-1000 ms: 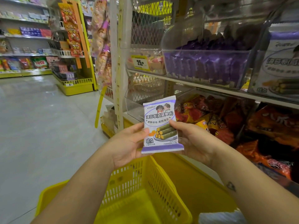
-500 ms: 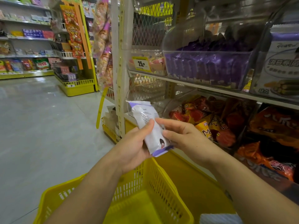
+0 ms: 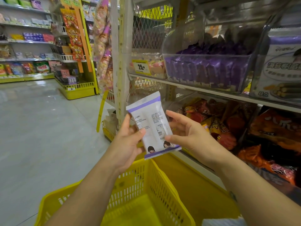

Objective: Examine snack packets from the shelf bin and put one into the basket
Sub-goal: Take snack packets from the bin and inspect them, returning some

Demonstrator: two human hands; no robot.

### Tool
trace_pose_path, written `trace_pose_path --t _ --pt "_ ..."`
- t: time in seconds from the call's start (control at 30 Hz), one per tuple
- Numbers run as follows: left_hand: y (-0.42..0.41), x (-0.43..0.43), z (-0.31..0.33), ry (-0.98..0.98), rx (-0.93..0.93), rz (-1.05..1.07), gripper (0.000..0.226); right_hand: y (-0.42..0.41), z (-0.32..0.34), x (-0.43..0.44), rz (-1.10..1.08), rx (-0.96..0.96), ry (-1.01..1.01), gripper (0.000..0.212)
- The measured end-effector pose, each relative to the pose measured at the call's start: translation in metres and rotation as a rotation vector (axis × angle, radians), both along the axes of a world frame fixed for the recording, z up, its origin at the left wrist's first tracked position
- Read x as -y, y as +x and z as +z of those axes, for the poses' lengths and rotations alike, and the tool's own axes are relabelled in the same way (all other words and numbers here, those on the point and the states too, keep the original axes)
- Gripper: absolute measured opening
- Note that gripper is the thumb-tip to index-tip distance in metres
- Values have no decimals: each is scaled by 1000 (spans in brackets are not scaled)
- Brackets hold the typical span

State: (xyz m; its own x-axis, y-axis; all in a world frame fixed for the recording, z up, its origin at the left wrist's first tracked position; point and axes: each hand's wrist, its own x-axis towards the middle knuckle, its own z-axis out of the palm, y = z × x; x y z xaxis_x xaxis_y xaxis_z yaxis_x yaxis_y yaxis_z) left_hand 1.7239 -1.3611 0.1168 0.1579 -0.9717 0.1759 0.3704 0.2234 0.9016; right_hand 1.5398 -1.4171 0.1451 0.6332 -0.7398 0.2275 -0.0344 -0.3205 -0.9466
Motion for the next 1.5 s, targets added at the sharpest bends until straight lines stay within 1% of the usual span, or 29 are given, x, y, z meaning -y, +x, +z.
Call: trace_pose_path --t 0.07,0.17,0.27,0.4,0.5,0.63,0.77,0.9,0.97,1.03,1.1,1.17,1.2,1.23,1.27,1.3,1.37,1.43,1.5 --pt "4 0 -2 1 -69 -9 64 -1 2 -2 8 -17 50 59" --pt "11 1 -5 17 -150 -36 68 -2 7 -7 1 8 63 43" --pt "14 2 -7 30 -229 -70 68 -1 10 -10 -4 45 38 41" --pt "15 3 -8 36 -268 -88 61 2 9 -11 -12 78 31 38" --pt "10 3 -4 53 -302 -70 53 3 6 -9 -27 185 108 31" --pt "1 4 5 84 -358 -45 47 5 1 -3 -142 306 231 20" --pt "-4 1 11 106 -356 -85 51 4 -1 2 -174 350 321 17" --pt "-6 -1 14 117 -340 -89 56 3 0 4 -186 371 406 20" --pt "-5 -2 15 94 -288 -72 59 2 1 5 -155 361 446 22" --pt "-3 -3 16 79 -177 -57 59 0 3 5 -134 317 451 28" --pt "-2 -5 17 77 -61 -59 47 -2 3 3 -93 246 394 34" --pt "-3 -6 16 81 4 -82 36 -1 2 -2 1 173 331 41" --pt "-5 -6 15 81 32 -78 34 1 2 -5 33 141 297 39" --pt "-8 -7 14 82 74 -42 34 2 1 -7 36 125 261 35" --pt "-10 -6 13 82 157 25 35 4 1 -9 14 117 222 29" --pt "-12 -6 12 77 283 111 35 5 1 -9 -17 108 179 25" --pt "-13 -5 12 21 506 233 34 7 0 -10 -61 77 98 27" --pt "-14 -4 12 3 582 251 26 10 -2 -12 -89 32 -8 32" --pt "-14 -5 12 37 591 251 18 13 -4 -16 -127 -37 -137 35"
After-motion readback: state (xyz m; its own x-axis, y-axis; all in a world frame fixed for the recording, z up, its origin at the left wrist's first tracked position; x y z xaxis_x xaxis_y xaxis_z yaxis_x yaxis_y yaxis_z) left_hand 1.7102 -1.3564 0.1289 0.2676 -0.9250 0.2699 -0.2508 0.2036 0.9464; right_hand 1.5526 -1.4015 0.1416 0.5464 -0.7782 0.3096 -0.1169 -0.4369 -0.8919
